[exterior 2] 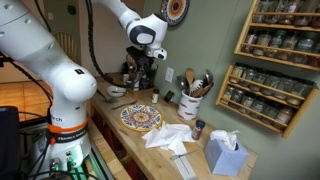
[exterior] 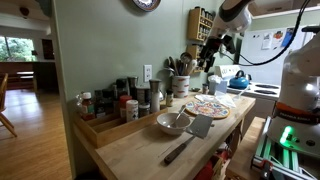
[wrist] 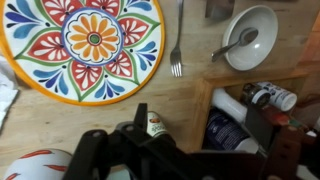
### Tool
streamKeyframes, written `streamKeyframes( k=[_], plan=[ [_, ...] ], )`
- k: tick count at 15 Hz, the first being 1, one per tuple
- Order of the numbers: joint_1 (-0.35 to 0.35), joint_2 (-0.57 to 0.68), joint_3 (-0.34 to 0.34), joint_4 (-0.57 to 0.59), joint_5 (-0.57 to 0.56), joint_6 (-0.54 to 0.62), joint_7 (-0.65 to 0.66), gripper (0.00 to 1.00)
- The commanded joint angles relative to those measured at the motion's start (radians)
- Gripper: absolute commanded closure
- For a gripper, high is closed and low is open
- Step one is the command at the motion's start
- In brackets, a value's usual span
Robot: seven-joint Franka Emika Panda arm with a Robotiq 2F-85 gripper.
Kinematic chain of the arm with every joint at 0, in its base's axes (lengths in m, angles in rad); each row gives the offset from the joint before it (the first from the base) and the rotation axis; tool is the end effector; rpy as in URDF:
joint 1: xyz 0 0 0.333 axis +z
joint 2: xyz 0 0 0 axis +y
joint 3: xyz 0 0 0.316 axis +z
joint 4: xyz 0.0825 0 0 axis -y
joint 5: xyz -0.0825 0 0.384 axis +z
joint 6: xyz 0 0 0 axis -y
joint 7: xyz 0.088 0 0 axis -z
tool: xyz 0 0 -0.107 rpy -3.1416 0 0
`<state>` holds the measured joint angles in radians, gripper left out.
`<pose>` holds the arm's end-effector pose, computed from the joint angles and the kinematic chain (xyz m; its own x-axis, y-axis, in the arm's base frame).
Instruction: Put the salt shaker on the table
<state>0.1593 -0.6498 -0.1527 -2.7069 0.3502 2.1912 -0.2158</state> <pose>0.3553 0.0163 0.4343 0.9868 0.0285 0.1594 0.0853 -0.9283 -0.3618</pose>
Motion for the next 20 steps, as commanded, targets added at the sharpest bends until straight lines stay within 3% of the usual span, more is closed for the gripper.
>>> streamKeyframes(
  k=[1,5,9,10,11,16,20],
  plan=[
    [-0.111,-0.109,-0.130,-0.024,0.038,-0.060,-0.064,0.00],
    [-0.231,-0.100,-0.279,0.016,0.064,-0.080,-0.085,0.00],
    [-0.296,-0.025,-0.364,0.056,0.138,0.038,-0.077,0.00],
    [-0.298,-0.014,-0.370,0.055,0.169,0.083,-0.065,0.00],
    [-0.307,-0.059,-0.345,0.040,0.127,0.023,-0.080,0.00],
    [-0.314,-0.021,-0.357,0.053,0.160,0.065,-0.077,0.00],
    [-0.275,0.112,-0.354,0.204,0.306,0.106,0.076,0.00]
  ],
)
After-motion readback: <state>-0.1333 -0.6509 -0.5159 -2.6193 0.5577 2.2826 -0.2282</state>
